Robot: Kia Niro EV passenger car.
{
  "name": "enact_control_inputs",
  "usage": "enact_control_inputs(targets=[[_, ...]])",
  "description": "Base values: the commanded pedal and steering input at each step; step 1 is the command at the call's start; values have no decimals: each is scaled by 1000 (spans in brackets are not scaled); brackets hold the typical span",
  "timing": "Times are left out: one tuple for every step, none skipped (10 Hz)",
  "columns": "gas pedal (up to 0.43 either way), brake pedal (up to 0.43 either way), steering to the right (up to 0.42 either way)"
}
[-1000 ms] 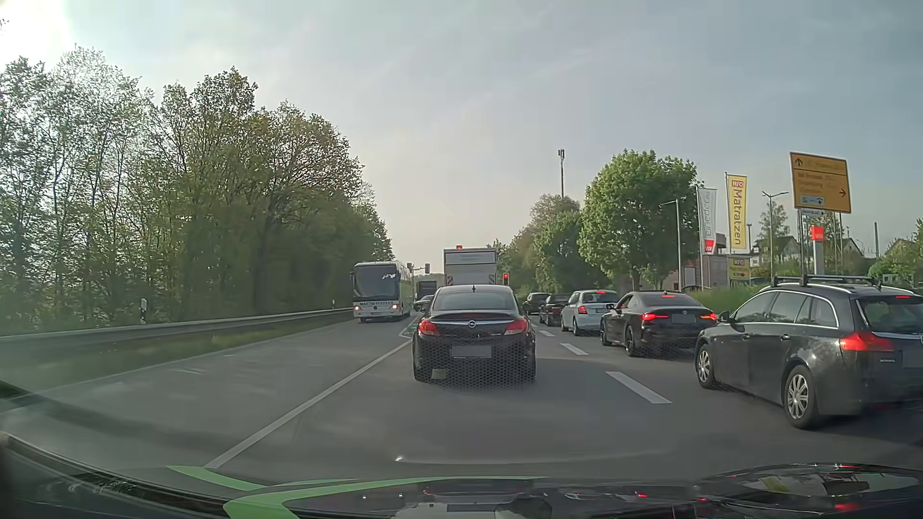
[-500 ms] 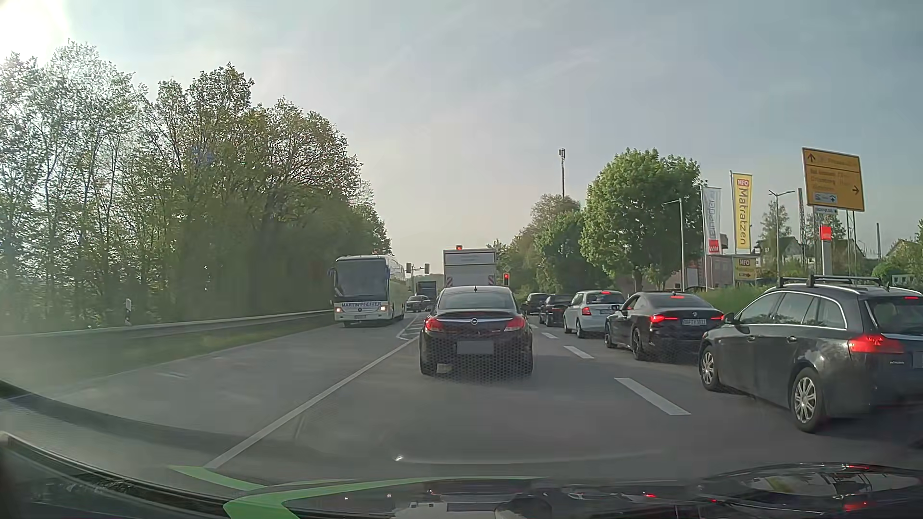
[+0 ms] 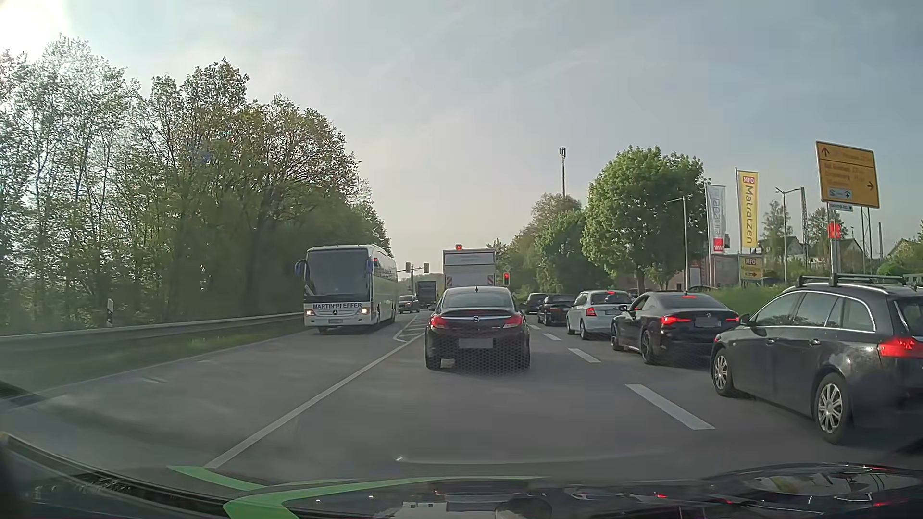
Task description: Follow the waypoints while adhering to traffic rules and regulations
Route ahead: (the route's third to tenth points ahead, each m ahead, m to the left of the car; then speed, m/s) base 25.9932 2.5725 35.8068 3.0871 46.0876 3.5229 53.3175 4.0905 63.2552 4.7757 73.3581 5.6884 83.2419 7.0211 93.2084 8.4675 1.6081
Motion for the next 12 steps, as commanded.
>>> enact_control_inputs(targets=[[87,0,1],[98,0,1],[98,0,1],[98,0,1],[98,0,1],[98,0,1],[98,0,1],[98,0,1],[98,0,1],[98,0,1],[98,0,1],[98,0,1]])
